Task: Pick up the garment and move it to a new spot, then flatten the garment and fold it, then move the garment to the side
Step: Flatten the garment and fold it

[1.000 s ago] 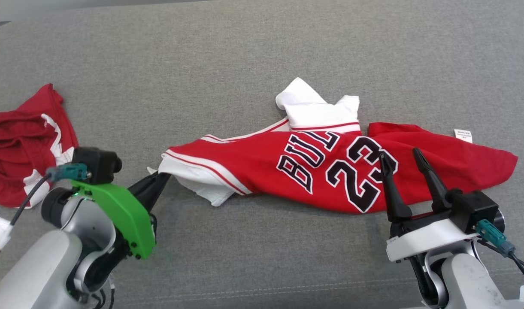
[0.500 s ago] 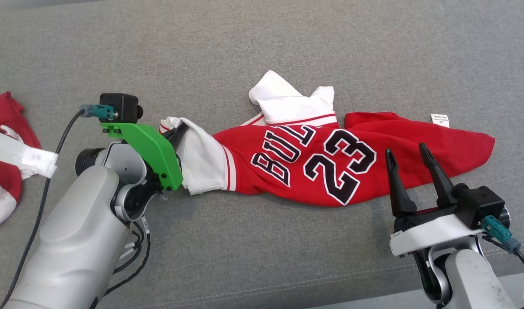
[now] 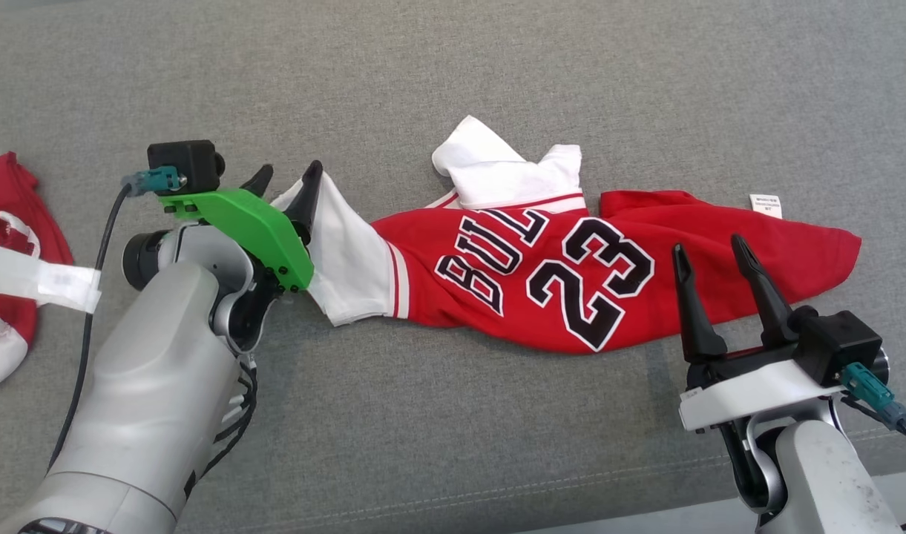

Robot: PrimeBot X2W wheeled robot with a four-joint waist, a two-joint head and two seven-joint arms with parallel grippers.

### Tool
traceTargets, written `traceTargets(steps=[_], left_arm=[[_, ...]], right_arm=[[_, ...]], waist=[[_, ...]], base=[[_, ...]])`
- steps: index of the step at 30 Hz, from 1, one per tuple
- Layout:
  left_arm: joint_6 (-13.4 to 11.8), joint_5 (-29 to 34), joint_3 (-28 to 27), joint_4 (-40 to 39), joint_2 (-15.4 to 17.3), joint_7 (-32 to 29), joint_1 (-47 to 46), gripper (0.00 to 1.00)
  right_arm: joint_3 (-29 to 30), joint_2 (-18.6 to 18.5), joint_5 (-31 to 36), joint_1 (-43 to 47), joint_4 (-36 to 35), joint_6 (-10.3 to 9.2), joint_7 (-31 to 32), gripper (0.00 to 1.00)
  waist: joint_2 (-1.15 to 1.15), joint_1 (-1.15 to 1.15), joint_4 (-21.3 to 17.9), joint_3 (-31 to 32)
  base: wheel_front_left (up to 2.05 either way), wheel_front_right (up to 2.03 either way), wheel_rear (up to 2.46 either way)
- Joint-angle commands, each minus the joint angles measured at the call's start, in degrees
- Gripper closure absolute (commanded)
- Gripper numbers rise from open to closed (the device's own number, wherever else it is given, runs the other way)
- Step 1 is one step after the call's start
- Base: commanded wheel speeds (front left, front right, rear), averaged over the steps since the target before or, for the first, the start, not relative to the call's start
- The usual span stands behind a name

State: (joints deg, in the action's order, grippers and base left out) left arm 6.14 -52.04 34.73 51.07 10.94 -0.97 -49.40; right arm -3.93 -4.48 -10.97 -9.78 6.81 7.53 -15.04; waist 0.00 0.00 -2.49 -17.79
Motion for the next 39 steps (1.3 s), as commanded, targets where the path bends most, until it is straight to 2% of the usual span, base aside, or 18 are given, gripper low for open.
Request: traceTargets(steps=[1, 6, 11, 18, 24, 26, 32, 39], left_arm=[[0.3, 1.5, 0.0, 0.6, 0.1, 3.6, 0.0, 0.0], [-0.8, 3.9, 0.3, 0.2, 1.3, 10.7, 1.8, 0.0], [-4.4, 7.8, -0.5, -4.6, 3.9, 15.7, 5.5, 0.0], [-10.9, 15.2, -8.4, -23.7, 8.0, 16.1, 17.6, 0.0], [-14.9, 21.9, -15.0, -39.3, 9.0, 16.2, 30.0, 0.0], [-15.2, 23.2, -16.8, -43.2, 8.6, 16.2, 33.3, 0.0], [-13.7, 27.5, -20.1, -51.1, 7.1, 16.2, 40.5, 0.0], [-11.7, 32.5, -21.3, -52.0, 6.5, 16.2, 45.3, 0.0]], right_arm=[[0.6, -0.3, -0.2, -0.5, -0.5, -0.08, -0.2, 0.0], [1.2, -0.7, 0.3, -0.8, -1.2, -0.08, -0.2, 0.0], [2.2, -1.6, 1.3, -0.5, -1.7, -0.08, -0.2, 0.0], [2.9, -2.4, 2.5, 0.2, -1.5, -0.08, -0.2, 0.0], [2.7, -3.4, 3.8, 1.0, -1.0, -0.08, -0.2, 0.0], [2.5, -3.5, 4.0, 1.5, -0.7, -0.08, -0.2, 0.0], [1.7, -3.9, 4.8, 3.3, -0.6, -0.08, -0.2, 0.0], [0.8, -3.4, 5.9, 7.1, -1.7, -0.08, 0.5, 0.0]], waist=[[0.0, 0.0, 0.6, 0.4], [0.0, 0.0, 1.7, 0.9], [0.0, 0.0, 3.2, 2.0], [0.0, 0.0, 5.1, 3.7], [0.0, 0.0, 5.7, 5.3], [0.0, 0.0, 5.9, 5.9], [0.0, 0.0, 6.1, 7.7], [0.0, 0.0, 5.5, 9.7]], base=[[0.0, 0.0, 0.0], [0.0, 0.0, 0.0], [0.0, 0.0, 0.0], [0.0, 0.0, 0.0], [0.0, 0.0, 0.0], [0.0, 0.0, 0.0], [0.0, 0.0, 0.0], [0.0, 0.0, 0.0]])
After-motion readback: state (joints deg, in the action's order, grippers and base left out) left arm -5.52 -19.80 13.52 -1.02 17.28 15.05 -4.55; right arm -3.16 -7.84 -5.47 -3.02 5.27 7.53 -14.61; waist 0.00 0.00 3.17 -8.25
